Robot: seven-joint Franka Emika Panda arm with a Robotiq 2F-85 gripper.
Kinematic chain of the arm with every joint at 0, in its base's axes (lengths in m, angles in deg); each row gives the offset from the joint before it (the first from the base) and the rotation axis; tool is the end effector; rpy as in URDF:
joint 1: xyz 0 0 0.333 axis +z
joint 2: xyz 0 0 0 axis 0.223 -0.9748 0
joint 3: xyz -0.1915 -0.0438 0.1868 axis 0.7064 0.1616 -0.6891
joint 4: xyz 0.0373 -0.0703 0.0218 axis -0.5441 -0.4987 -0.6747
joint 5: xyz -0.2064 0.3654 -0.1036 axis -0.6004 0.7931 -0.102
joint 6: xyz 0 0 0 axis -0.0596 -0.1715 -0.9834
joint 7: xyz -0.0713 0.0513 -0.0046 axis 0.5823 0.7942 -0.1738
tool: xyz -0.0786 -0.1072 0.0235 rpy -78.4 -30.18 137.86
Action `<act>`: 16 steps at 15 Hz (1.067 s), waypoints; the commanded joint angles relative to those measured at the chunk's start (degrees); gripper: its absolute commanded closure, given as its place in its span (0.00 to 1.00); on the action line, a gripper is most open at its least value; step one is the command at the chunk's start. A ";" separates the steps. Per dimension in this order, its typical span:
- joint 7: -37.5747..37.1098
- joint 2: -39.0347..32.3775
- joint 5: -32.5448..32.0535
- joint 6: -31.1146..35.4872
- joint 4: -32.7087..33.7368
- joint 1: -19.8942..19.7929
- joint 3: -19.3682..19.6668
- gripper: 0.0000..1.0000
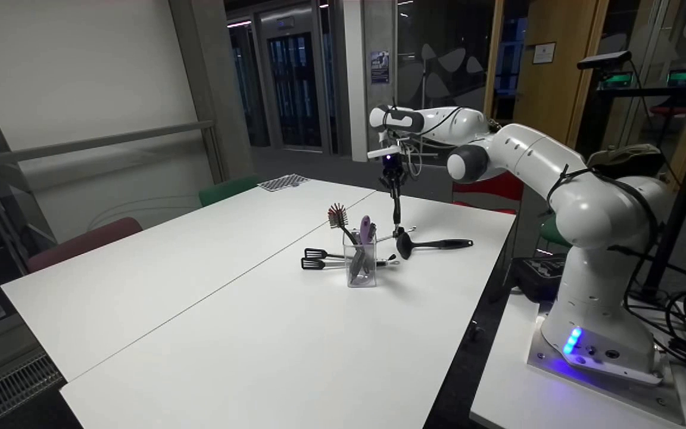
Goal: Take the can open out of the holder and put it on the table
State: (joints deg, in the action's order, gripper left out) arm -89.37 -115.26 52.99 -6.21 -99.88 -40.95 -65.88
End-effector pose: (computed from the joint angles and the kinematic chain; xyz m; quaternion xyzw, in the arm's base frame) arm 0.6571 -0.3231 0.2676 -0.7303 0.6396 0.2350 0.0488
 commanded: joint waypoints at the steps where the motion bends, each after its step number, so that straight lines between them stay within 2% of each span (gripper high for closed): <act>1: -0.44 -2.60 6.07 0.57 3.89 -3.77 -5.33 0.97; 9: 2.44 -6.97 16.03 5.43 1.55 -9.95 -14.25 0.97; 13: 4.61 -9.47 18.01 4.49 1.53 -12.52 -16.53 0.97; 16: 5.27 -10.30 17.31 3.29 1.44 -13.53 -16.47 0.97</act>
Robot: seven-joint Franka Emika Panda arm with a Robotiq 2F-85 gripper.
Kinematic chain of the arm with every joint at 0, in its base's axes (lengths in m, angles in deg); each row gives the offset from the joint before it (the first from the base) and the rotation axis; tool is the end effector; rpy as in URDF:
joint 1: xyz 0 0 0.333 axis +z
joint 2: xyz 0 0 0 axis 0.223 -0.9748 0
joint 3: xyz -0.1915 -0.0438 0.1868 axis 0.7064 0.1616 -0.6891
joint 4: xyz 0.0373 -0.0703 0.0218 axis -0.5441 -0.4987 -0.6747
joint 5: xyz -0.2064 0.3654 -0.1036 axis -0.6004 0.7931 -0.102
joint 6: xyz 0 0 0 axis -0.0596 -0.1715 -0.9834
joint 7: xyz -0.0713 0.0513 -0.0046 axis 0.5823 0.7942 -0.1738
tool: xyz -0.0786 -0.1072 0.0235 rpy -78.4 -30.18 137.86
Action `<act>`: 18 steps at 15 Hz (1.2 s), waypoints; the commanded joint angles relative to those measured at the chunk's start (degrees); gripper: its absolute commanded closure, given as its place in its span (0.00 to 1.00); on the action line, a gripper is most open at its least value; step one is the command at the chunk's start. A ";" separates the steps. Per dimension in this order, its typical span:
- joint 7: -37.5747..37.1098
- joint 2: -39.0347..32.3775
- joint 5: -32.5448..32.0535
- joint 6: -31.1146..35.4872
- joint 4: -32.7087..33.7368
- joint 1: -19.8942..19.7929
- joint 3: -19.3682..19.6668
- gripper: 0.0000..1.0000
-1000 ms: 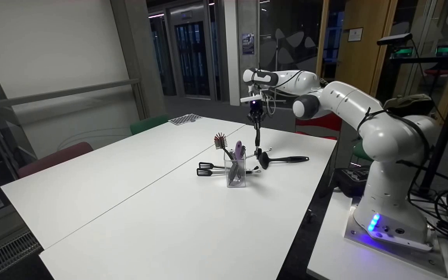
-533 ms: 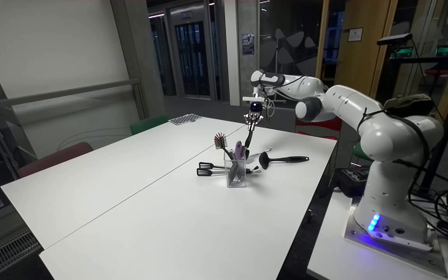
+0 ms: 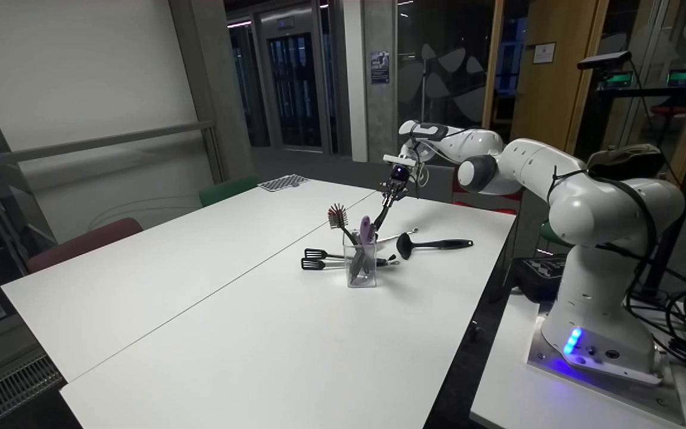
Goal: Take the can open out of the holder and put it on the table
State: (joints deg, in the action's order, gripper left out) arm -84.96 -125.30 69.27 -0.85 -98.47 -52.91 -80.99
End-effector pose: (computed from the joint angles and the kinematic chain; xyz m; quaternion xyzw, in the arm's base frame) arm 0.6475 -0.3582 0.1936 -0.6749 0.6000 0.2736 0.3311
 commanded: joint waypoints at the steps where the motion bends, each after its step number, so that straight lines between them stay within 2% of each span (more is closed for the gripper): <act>1: 0.84 -0.44 0.75 -2.42 0.02 -1.88 -1.15 0.97; 5: 0.18 -0.70 -0.49 -5.43 -0.43 -2.53 -0.17 0.97; 14: -0.19 -1.56 -3.33 -17.39 -0.07 -2.52 2.85 0.97; 18: 0.42 -1.42 -4.07 -19.41 0.59 -2.28 3.80 0.97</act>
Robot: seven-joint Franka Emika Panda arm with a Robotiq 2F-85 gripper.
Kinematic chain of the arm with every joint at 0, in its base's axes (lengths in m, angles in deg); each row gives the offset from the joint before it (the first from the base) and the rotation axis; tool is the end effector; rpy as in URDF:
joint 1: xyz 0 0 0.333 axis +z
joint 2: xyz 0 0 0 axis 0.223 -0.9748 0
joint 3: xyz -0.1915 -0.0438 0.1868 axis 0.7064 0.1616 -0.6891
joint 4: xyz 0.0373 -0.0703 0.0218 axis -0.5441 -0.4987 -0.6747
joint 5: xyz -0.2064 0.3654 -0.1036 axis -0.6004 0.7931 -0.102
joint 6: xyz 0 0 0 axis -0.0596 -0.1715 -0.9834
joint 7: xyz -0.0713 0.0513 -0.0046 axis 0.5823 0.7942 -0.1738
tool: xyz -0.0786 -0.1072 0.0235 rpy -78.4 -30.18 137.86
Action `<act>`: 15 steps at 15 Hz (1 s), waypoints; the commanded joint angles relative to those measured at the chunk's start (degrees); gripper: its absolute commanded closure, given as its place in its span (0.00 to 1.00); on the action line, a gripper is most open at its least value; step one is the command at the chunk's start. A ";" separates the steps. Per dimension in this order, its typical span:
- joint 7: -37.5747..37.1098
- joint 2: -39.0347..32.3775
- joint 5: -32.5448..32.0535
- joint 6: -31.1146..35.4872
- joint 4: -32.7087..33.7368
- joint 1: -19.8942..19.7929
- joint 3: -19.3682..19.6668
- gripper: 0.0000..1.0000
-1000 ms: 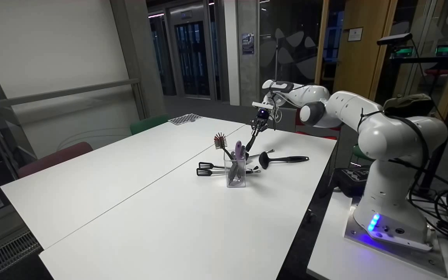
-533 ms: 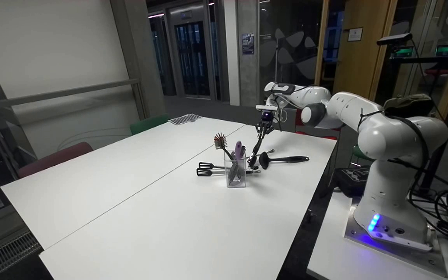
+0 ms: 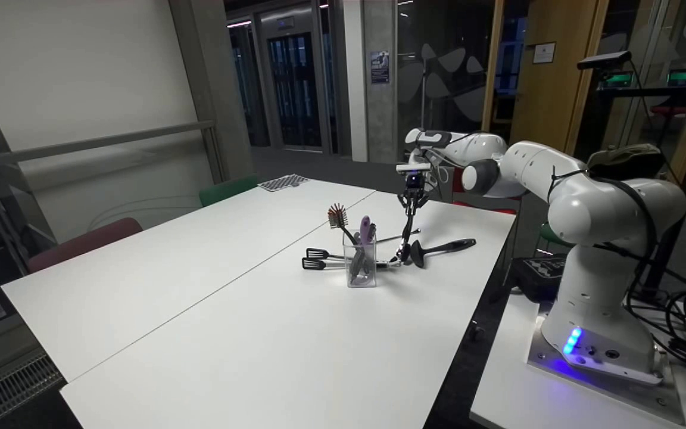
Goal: Take the can open out of the holder and put it on the table
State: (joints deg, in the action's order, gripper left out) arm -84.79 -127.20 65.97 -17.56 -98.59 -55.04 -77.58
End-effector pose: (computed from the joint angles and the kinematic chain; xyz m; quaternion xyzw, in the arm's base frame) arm 0.5801 -0.3648 0.1610 -0.6605 0.5712 0.4095 0.2642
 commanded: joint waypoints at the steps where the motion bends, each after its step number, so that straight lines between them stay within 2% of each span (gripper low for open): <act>1: 0.81 0.58 -0.87 -2.66 0.82 -0.06 0.44 0.97; 5: 8.27 2.27 2.99 3.53 -1.51 -0.96 -3.20 0.97; 10: 9.89 0.27 9.65 10.39 -1.47 -2.00 -7.76 0.97; 15: 10.48 -3.85 15.41 11.44 -1.04 -3.97 -8.75 0.97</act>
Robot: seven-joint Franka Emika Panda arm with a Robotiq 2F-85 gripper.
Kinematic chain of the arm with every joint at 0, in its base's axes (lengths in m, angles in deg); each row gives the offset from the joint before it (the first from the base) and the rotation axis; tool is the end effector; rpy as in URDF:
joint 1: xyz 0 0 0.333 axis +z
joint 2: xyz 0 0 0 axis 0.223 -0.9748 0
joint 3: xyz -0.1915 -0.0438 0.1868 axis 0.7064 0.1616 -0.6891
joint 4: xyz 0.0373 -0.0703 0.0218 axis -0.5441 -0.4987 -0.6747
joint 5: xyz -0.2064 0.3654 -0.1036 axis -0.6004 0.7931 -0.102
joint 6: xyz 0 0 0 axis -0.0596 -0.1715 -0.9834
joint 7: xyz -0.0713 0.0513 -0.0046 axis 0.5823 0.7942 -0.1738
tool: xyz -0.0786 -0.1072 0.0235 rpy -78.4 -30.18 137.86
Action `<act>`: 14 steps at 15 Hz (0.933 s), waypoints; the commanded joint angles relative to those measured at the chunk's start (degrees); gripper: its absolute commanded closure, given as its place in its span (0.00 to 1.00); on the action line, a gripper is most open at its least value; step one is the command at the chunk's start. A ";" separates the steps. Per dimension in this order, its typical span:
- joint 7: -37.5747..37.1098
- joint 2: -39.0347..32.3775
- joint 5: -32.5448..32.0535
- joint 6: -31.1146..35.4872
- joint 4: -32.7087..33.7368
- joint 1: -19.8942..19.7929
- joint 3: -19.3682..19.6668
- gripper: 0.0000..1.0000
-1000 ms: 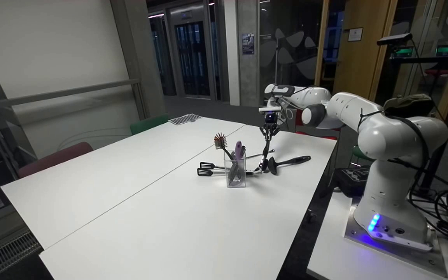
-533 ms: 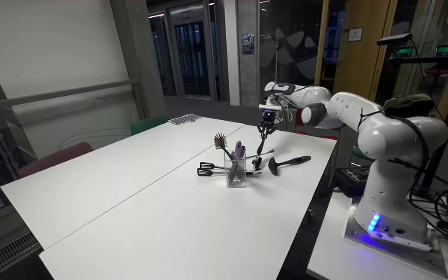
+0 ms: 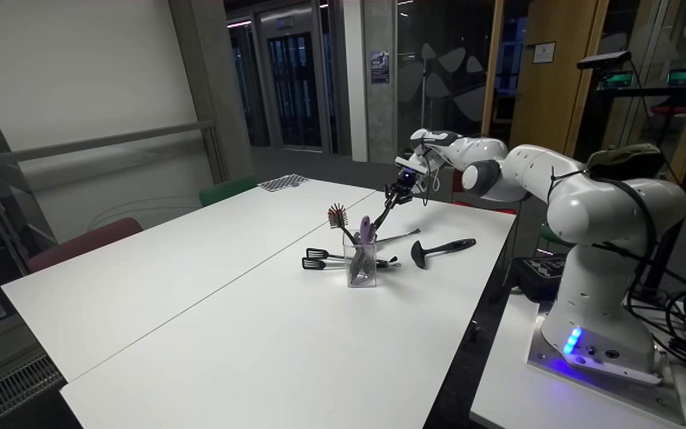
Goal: Take the can open out of the holder and put it on the table
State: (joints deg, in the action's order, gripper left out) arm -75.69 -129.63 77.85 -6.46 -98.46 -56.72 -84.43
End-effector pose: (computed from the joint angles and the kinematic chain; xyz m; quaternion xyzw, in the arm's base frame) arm 0.6257 -0.3587 0.1677 -0.6683 0.5069 0.3018 0.4531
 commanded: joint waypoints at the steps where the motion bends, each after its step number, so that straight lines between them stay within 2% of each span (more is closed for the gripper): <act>1: 2.08 -0.87 4.25 0.73 -2.99 -2.87 -1.47 0.97; 9: 3.59 -3.10 7.01 -0.69 -2.26 -4.47 -0.15 0.97; 14: 1.90 -3.14 3.38 -8.03 -2.24 -3.68 3.34 0.97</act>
State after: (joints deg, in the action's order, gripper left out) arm -73.10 -132.78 81.85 -10.62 -100.37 -60.21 -82.18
